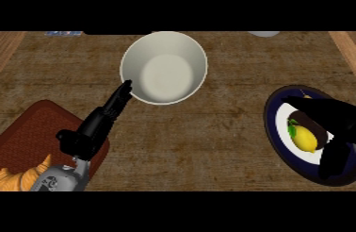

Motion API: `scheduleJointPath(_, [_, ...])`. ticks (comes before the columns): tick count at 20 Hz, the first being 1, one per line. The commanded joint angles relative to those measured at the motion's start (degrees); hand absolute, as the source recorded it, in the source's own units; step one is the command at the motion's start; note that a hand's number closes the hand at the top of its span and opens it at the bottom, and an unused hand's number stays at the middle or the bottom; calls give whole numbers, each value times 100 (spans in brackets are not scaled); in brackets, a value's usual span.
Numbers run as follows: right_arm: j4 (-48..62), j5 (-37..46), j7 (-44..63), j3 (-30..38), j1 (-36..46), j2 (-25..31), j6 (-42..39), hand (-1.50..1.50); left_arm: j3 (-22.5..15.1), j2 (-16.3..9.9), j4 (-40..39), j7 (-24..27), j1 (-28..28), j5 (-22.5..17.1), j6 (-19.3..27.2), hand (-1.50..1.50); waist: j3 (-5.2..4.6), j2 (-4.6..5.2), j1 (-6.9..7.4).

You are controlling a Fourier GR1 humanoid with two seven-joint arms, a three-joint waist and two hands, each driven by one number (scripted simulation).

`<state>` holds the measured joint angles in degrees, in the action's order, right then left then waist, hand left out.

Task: Pick the lemon from the plate and place it in the bowl

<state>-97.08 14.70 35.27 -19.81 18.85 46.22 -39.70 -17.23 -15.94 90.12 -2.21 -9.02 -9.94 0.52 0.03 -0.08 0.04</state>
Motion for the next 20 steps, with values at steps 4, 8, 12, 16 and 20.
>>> scheduleJointPath(4, [20,1359,-1010,33,-700,-252,768,-150,-3,237,194,-174,106,258,-35,0,0,6,-9])
scheduleJointPath(8, [-159,1910,-907,76,-787,-349,899,-150,180,387,-263,-90,-136,341,-137,0,-3,7,-23])
scheduleJointPath(12, [-82,2234,-872,202,-973,-623,897,-150,625,266,-56,-385,-347,98,-430,0,-3,6,-15])
scheduleJointPath(16, [819,2618,-1345,355,-703,-875,1011,-150,225,691,-201,-260,-199,603,-240,0,-3,11,2])
scheduleJointPath(20, [1235,2930,-1848,472,-966,-952,1309,-150,383,433,143,89,481,510,-606,0,-2,9,19])
